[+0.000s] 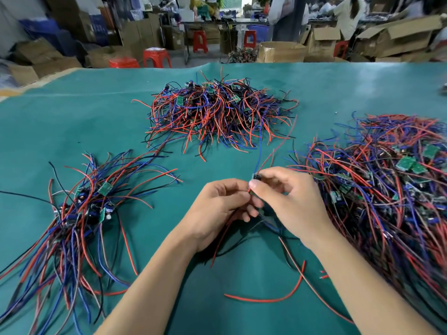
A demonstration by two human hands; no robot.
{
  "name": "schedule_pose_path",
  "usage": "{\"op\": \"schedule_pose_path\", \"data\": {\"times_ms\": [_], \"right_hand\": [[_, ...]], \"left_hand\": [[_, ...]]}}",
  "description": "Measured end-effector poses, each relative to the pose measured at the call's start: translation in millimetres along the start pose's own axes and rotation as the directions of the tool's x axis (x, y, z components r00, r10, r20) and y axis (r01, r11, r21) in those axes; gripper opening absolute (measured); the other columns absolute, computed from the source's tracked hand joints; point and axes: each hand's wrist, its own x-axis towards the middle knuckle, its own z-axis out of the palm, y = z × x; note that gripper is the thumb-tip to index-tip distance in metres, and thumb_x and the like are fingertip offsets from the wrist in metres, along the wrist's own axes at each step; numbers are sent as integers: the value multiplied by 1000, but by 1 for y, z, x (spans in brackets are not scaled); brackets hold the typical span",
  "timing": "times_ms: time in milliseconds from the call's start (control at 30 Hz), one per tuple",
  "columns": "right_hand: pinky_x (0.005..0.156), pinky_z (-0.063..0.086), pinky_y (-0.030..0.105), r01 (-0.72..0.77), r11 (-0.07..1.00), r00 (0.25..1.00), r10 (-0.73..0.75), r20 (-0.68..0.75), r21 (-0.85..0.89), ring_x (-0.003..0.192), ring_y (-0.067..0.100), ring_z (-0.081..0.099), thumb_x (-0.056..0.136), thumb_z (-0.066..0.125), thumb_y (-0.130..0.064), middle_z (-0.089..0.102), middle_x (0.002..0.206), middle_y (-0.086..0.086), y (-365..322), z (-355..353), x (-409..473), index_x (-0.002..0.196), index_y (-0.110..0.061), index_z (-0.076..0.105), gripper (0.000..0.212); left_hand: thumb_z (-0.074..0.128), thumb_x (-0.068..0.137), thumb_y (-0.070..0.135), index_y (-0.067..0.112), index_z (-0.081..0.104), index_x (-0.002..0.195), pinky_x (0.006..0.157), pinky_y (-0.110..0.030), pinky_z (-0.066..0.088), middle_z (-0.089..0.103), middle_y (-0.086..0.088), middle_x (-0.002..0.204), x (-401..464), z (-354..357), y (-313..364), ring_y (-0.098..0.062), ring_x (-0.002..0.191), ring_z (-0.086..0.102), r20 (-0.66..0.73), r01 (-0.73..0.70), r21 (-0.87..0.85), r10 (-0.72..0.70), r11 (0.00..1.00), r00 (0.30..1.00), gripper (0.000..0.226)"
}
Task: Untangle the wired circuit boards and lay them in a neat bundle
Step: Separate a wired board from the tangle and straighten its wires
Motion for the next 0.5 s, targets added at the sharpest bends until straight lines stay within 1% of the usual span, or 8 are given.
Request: {"op": "schedule_pose_path", "data": {"times_ms": [33, 67, 133, 200, 267, 333, 433, 500], "right_hand": [[76, 55, 42, -10, 999, 1000, 10, 12, 52, 70, 15, 68, 78, 78, -38, 75, 76, -5, 3, -2, 1, 88, -21, 78, 20], [72, 54, 40, -13, 996, 1000, 12, 12, 93, 69, 13, 66, 77, 80, -34, 76, 76, -5, 4, -4, 1, 87, -21, 78, 16], [67, 49, 32, 2, 990, 1000, -2, -1, 140, 66, 10, 65, 74, 81, -32, 75, 74, -6, 3, -5, 1, 83, -23, 78, 14], [67, 50, 30, 36, 985, 999, -29, -42, 169, 64, 9, 66, 73, 79, -31, 75, 71, -6, 1, -5, 2, 83, -27, 78, 11], [69, 51, 27, 48, 984, 989, -23, -145, 172, 63, 5, 66, 72, 80, -33, 75, 72, -10, 2, -7, 5, 80, -34, 78, 8], [66, 50, 28, 49, 981, 969, 0, -248, 190, 61, 2, 65, 71, 80, -36, 75, 71, -14, 3, -13, 8, 74, -39, 77, 6], [67, 53, 33, 56, 981, 931, 15, -366, 183, 63, 4, 66, 71, 77, -43, 75, 74, -15, 5, -24, 11, 78, -48, 76, 9], [68, 54, 36, 61, 981, 895, 29, -446, 186, 64, 4, 65, 73, 76, -43, 75, 74, -15, 4, -32, 12, 79, -48, 76, 8]], "left_hand": [[46, 97, -8, -3, 63, 92, 56, -20, 48, 67, -16, 82, -1, 0, 0, -16, 62, 60, 1, 4, 9, -4, 1000, 1000, 18], [48, 97, -6, -1, 64, 90, 55, -20, 48, 67, -16, 80, -1, 0, 0, -16, 60, 60, 2, 13, 21, -13, 1000, 1000, 18], [51, 99, 1, 4, 65, 85, 50, -19, 46, 67, -15, 73, -2, 0, 1, -16, 54, 59, 11, 36, 53, -37, 998, 999, 20], [51, 100, 6, 4, 67, 88, 45, -19, 44, 66, -13, 67, -2, 0, 1, -15, 49, 58, 32, 50, 90, -53, 995, 998, 20], [51, 100, 8, 2, 68, 93, 44, -19, 44, 65, -11, 64, -2, 0, 2, -14, 46, 57, 67, 56, 107, -63, 993, 996, 19], [51, 100, 8, 2, 69, 94, 44, -19, 44, 65, -10, 63, -3, 0, 3, -13, 46, 57, 101, 65, 120, -77, 991, 992, 20], [52, 100, 8, 4, 71, 93, 46, -19, 44, 67, -9, 66, -4, 1, 3, -13, 49, 57, 137, 78, 151, -99, 986, 986, 21], [52, 100, 8, 7, 72, 92, 48, -20, 45, 68, -8, 68, -5, 2, 3, -14, 50, 57, 151, 75, 194, -105, 978, 983, 21]]}}
